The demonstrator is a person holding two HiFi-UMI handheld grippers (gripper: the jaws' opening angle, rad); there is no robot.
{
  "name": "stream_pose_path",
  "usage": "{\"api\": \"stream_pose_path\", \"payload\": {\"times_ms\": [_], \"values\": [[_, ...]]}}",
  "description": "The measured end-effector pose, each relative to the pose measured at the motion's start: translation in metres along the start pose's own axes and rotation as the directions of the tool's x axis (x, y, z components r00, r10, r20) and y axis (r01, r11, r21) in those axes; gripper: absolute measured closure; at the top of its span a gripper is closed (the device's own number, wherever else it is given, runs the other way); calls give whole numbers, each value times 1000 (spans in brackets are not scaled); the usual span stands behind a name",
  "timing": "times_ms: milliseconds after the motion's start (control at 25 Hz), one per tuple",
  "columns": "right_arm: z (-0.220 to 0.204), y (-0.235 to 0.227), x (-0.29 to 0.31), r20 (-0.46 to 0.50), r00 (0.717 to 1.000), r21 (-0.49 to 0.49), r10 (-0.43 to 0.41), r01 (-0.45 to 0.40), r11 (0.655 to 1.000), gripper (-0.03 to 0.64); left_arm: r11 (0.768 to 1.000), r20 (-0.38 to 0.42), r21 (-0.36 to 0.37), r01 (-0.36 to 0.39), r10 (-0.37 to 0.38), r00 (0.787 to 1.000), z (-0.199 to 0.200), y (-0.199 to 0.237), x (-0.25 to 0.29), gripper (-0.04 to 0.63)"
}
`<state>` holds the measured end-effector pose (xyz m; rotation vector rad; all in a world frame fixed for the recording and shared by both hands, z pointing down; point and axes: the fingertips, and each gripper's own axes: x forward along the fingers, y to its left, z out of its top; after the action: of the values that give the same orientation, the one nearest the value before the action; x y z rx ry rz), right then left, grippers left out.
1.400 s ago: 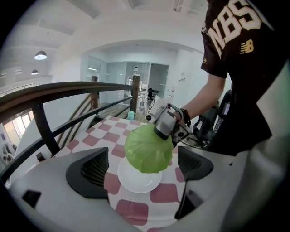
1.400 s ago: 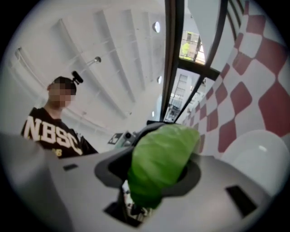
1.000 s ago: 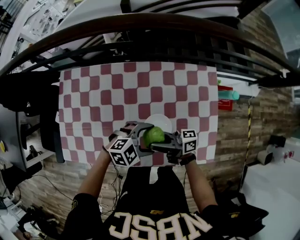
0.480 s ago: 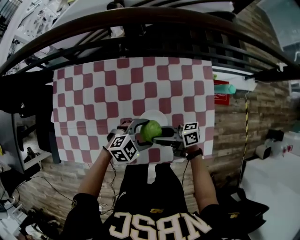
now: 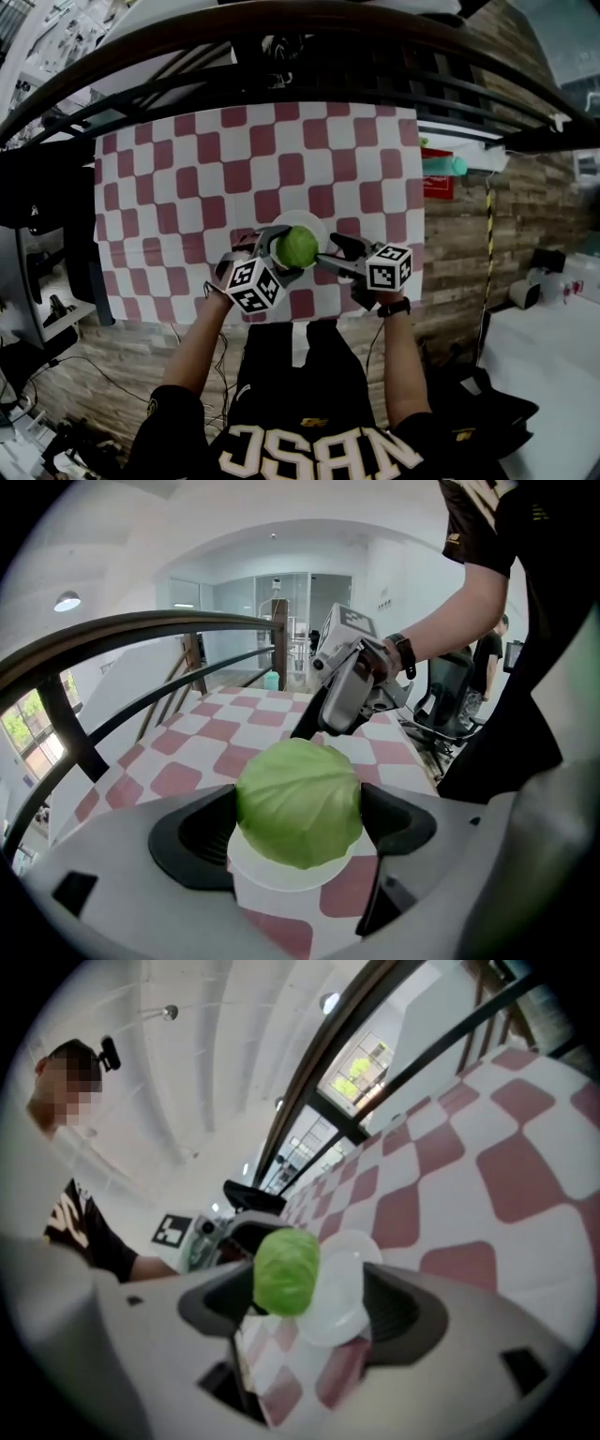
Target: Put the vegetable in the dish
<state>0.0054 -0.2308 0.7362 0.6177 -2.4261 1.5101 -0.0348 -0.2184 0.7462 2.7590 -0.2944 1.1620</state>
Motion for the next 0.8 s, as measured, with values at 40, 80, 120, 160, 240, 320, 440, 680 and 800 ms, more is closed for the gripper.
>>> {"api": "stream_pose_path", "payload": {"times_ms": [40,80,120,160,240,320,440,680,800], "values": [[3,-3,-7,29,999,2,-19,18,1000,259,1000,-13,-11,-14,14,1000,-3,2,4,156],[7,-5,-13,58,998,1,-30,30,1000,258,999,-27,-22,-30,29,999,-7,3,8,156],[11,-5,-17,86,996,-2,-38,38,999,256,998,-43,-33,-47,46,998,-11,5,12,156],[15,-4,-21,115,992,-6,-43,44,999,256,997,-62,-42,-65,63,996,-15,6,17,156],[23,0,-28,165,985,-19,-55,59,998,256,994,-100,-53,-95,89,991,-23,7,25,156],[29,6,-34,204,977,-33,-63,71,997,256,991,-121,-77,-112,102,987,-26,6,31,156],[35,16,-38,231,972,-57,-48,62,996,258,981,-133,-139,-137,119,984,-26,9,37,156],[47,50,-44,265,963,-121,-51,86,989,258,945,-108,-238,-226,205,973,-19,18,28,155],[68,62,-58,346,932,-152,-105,166,974,258,896,-14,-336,-291,304,952,13,33,-4,155]]}}
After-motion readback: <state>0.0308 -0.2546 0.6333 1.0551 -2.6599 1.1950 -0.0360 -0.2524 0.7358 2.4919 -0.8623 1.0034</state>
